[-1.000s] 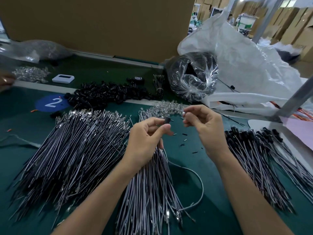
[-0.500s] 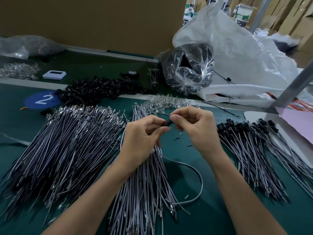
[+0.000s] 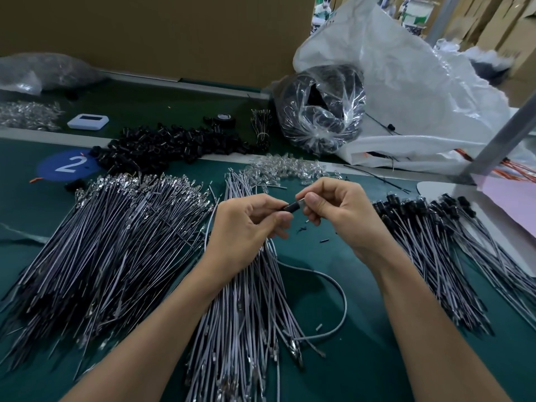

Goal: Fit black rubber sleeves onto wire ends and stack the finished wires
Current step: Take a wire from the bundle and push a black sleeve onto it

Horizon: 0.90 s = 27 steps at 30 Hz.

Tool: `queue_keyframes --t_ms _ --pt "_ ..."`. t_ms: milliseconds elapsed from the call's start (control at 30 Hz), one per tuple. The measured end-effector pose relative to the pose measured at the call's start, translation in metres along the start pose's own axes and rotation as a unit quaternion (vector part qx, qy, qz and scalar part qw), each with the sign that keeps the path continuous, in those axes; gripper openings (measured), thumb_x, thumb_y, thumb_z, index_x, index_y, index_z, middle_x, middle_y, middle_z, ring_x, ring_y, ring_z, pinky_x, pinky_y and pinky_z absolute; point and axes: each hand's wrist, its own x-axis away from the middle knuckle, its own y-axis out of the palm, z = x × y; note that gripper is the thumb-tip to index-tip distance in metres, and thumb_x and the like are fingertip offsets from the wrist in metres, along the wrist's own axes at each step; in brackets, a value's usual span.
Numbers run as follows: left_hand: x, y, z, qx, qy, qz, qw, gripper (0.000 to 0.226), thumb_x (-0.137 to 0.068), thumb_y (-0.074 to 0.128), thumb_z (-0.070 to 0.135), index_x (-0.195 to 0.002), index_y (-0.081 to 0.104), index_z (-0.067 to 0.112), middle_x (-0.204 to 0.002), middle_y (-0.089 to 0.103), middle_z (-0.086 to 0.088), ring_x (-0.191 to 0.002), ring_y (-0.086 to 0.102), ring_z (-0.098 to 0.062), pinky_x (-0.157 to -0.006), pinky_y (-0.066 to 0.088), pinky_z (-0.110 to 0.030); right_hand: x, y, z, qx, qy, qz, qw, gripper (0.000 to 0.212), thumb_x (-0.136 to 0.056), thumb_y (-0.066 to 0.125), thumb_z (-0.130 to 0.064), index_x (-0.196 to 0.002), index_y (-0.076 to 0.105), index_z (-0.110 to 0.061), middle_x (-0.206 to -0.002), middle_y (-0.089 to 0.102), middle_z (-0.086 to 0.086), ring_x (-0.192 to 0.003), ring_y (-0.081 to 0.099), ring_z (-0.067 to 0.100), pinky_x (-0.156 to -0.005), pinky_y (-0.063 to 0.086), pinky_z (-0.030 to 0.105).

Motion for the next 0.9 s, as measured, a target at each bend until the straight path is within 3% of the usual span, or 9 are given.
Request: queue_keyframes --t_ms 133,233,433,700,900 --pt "0.003 -0.002 -0.002 0.009 0.000 -0.010 1.000 0.018 -0.084 0.072 0.002 -0.088 0.072 0.019 -0.074 0.076 0.000 -0.065 0.074 -0.016 -0.062 0.058 -0.023 0.001 0.001 0.004 -0.010 0.016 -0.022 1.000 0.021 -0.095 0.054 0.004 -0.085 0.067 -0.008 -0.061 0.066 -0.003 -0.057 0.058 0.008 -0.056 0.047 0.019" --pt "0.004 -0.002 -0.002 0.015 0.001 -0.017 1.000 0.017 -0.083 0.072 0.001 -0.088 0.072 0.018 -0.076 0.076 -0.003 -0.067 0.075 -0.019 -0.067 0.062 -0.033 0.003 0.002 0.005 -0.028 0.017 -0.028 0.999 0.019 -0.094 0.055 0.004 -0.085 0.068 -0.008 -0.062 0.065 -0.002 -0.057 0.057 0.008 -0.056 0.047 0.018" --pt "0.004 0.000 -0.003 0.018 0.019 -0.012 1.000 0.016 -0.083 0.072 0.002 -0.089 0.073 0.017 -0.074 0.076 -0.005 -0.067 0.074 -0.019 -0.065 0.062 -0.038 0.005 0.007 0.006 -0.056 0.011 -0.016 0.998 0.016 -0.091 0.059 0.004 -0.083 0.068 -0.006 -0.062 0.066 0.002 -0.056 0.056 0.010 -0.055 0.047 0.019" --pt "0.005 -0.001 -0.005 0.043 0.016 -0.013 0.999 0.013 -0.082 0.072 0.008 -0.087 0.072 0.020 -0.074 0.076 -0.003 -0.066 0.074 -0.021 -0.063 0.061 -0.030 0.006 0.008 0.005 -0.048 0.003 0.000 0.999 0.012 -0.088 0.063 0.003 -0.086 0.070 -0.007 -0.064 0.068 0.001 -0.060 0.060 0.009 -0.059 0.050 0.020" --pt "-0.004 0.005 0.004 0.158 -0.004 0.013 0.987 0.018 -0.077 0.071 0.018 -0.092 0.069 0.009 -0.077 0.076 -0.008 -0.066 0.074 -0.022 -0.061 0.059 -0.027 0.007 0.027 -0.001 -0.143 -0.010 0.012 0.990 0.010 -0.091 0.063 -0.017 -0.095 0.072 -0.015 -0.083 0.069 0.003 -0.078 0.062 0.015 -0.072 0.055 0.031"
